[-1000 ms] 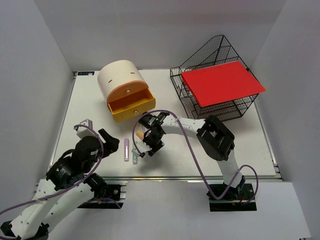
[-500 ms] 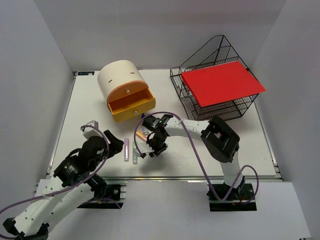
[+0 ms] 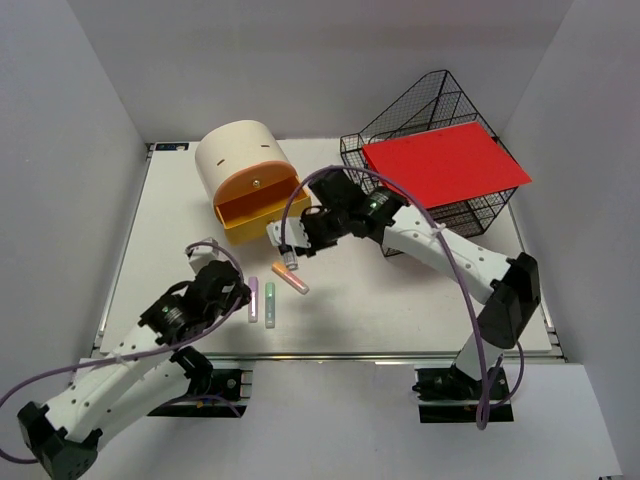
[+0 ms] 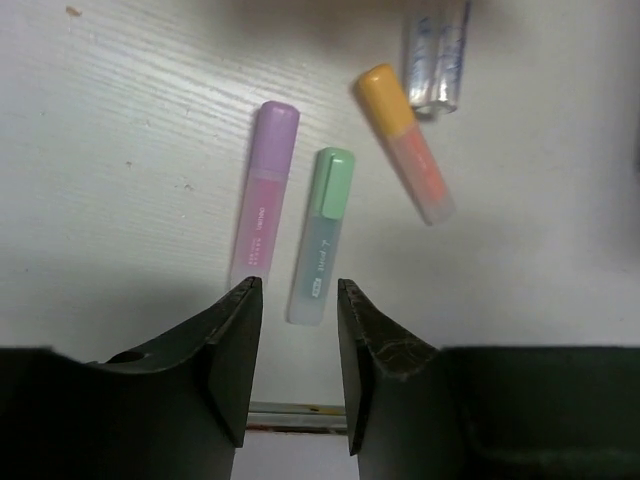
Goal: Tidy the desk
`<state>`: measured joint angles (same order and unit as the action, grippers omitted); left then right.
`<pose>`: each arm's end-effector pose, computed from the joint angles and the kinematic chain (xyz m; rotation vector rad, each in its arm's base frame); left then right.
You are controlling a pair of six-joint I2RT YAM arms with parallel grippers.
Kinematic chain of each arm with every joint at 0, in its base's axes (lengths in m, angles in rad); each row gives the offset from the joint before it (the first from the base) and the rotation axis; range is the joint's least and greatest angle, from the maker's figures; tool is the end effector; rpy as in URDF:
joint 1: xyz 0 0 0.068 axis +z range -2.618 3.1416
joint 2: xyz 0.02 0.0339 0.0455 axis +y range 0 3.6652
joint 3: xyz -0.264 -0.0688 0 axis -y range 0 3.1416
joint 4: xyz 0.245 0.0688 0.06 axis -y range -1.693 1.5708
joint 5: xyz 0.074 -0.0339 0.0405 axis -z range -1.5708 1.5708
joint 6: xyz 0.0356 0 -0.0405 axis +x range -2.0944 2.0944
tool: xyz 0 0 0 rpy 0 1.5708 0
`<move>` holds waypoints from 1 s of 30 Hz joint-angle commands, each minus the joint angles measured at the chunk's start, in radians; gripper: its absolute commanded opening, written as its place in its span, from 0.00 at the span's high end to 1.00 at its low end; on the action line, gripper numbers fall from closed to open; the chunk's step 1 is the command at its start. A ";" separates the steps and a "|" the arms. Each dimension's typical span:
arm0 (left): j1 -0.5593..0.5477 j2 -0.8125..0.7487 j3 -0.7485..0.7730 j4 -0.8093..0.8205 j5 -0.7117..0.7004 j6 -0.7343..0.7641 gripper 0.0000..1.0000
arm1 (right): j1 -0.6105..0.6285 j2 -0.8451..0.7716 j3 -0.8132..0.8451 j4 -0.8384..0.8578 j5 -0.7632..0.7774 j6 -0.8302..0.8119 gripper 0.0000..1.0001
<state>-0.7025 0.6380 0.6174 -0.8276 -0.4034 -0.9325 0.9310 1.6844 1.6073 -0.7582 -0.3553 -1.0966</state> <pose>0.1042 -0.0699 0.2456 -0.4495 2.3110 -0.3187 0.2115 0.3049 0.3371 -2.0901 1.1093 0.3472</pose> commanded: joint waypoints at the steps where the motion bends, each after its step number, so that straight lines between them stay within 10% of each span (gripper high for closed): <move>1: 0.011 0.064 -0.018 0.045 -0.006 0.004 0.54 | 0.008 0.024 0.075 0.129 0.121 0.030 1.00; 16: 0.011 0.270 0.005 0.077 -0.054 -0.022 0.29 | 0.011 0.354 0.438 0.252 0.226 -0.151 1.00; 26: 0.011 0.353 -0.047 0.157 -0.026 -0.060 0.28 | 0.003 0.370 0.441 0.281 0.216 -0.145 0.50; 30: 0.011 0.373 -0.053 0.174 -0.022 -0.060 0.28 | 0.000 0.345 0.444 0.295 0.194 -0.097 0.44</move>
<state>-0.6956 1.0054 0.5713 -0.6910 -0.4221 -0.9699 0.9352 2.0762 2.0022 -0.5041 -0.1383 -1.2247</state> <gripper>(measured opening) 0.716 0.546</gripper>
